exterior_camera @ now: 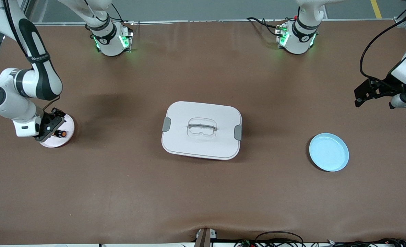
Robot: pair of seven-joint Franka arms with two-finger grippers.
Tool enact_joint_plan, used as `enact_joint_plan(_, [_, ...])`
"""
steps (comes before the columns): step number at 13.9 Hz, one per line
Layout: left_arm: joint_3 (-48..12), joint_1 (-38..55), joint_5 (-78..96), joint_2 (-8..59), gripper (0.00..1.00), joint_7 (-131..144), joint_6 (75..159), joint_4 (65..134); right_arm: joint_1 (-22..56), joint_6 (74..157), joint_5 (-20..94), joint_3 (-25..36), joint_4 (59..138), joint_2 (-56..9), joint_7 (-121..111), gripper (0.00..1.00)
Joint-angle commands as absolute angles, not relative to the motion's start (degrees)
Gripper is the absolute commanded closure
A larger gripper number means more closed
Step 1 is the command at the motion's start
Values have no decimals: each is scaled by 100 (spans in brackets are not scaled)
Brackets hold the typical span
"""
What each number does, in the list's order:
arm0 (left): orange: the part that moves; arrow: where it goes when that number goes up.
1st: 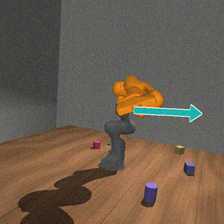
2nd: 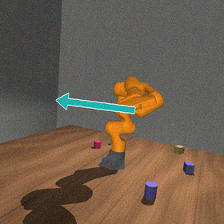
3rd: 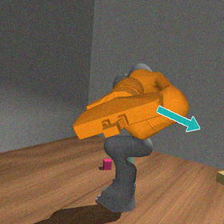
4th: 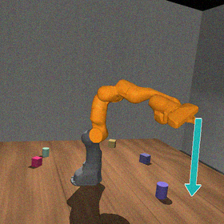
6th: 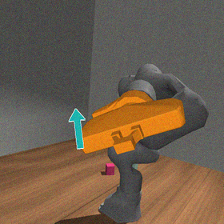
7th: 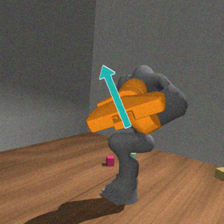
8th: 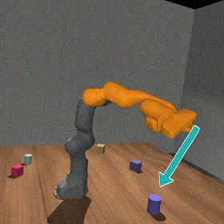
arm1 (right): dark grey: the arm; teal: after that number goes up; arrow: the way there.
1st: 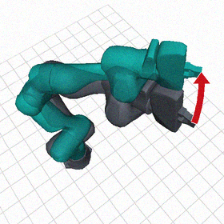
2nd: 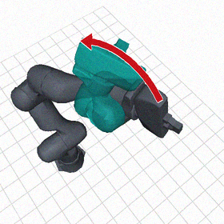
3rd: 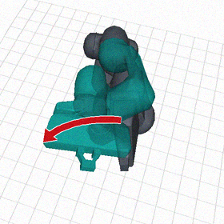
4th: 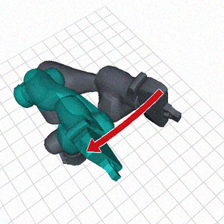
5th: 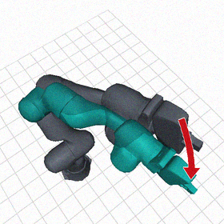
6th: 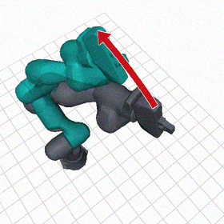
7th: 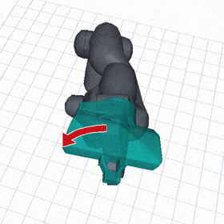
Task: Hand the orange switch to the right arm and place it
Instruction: 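Open the right gripper to release the switch on the plate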
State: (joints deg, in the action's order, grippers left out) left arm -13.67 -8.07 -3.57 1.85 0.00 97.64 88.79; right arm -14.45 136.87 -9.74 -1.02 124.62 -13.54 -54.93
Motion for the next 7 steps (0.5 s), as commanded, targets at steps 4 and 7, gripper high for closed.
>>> enact_joint_plan(4, [-643, -107, -404, 167, 0, -26, 9633, 8789, -1345, 12458, -396, -167, 12053, -668, -3737, 0])
enact_joint_plan(7, [-615, -97, -404, 167, 0, -26, 9633, 8780, -1345, 11472, -133, -158, 11313, -703, -3359, 0])
